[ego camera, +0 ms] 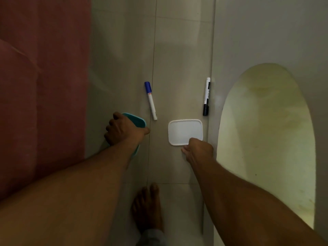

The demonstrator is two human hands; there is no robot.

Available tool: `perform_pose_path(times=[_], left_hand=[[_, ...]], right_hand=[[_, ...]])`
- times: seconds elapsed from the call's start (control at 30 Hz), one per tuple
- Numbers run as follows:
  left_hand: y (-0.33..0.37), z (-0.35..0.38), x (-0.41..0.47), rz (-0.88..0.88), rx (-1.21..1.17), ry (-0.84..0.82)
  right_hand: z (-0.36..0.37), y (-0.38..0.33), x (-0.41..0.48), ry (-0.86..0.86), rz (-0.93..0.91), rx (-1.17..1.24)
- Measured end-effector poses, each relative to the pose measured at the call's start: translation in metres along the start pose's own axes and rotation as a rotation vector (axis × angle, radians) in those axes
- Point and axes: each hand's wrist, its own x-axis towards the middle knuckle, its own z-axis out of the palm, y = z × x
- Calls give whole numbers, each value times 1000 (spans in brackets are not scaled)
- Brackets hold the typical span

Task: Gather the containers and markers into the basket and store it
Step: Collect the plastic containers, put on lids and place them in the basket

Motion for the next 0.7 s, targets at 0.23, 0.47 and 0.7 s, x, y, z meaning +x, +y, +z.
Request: perform_pose_path(times=[0.23, 0.47, 0.7], left_hand=[[1, 5, -3, -22, -55, -37], [-7, 22, -15, 50, -99, -213], [-5, 36, -20, 155, -70, -309]], right_hand=[[7, 8, -3, 210, -346, -484], [18, 36, -16, 324, -454, -695], [40, 43, -20, 266, -355, -488]])
